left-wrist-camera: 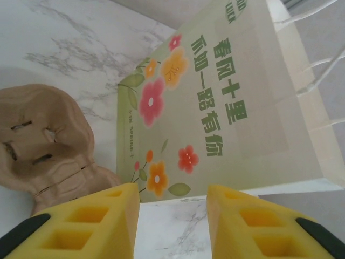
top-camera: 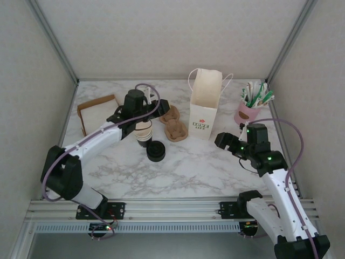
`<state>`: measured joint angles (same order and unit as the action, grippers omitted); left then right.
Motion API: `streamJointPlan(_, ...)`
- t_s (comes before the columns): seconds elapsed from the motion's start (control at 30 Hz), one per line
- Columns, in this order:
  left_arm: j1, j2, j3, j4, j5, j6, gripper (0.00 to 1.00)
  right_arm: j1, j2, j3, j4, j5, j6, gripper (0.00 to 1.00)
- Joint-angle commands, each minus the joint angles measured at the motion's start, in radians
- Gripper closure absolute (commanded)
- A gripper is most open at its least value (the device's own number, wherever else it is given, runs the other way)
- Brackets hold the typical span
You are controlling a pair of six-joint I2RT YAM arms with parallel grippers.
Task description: Pack the takeout coffee
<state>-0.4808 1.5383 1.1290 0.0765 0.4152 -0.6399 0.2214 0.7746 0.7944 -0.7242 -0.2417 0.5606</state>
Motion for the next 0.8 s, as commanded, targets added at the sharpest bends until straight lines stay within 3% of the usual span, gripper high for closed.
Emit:
streamJointPlan(0.0, -0.020, 0.066, 0.075, 0.008, 0.045, 0.006, 0.64, 0.011, 0.005, -0.006, -0.027, 0.050, -0.025, 0.12)
streamJointPlan(0.23, -0.067, 0.211, 0.182, -0.003, 0.077, -0.002, 0.68, 0.012, 0.006, -0.014, -0.035, 0.072, -0.034, 0.10)
streamJointPlan(0.4, -0.105, 0.275, 0.229, -0.005, 0.085, -0.010, 0.68, 0.011, 0.010, -0.021, -0.047, 0.085, -0.037, 0.03)
streamJointPlan(0.77, -0.184, 0.322, 0.249, 0.005, 0.090, -0.037, 0.69, 0.010, 0.011, -0.018, -0.069, 0.111, -0.043, 0.01)
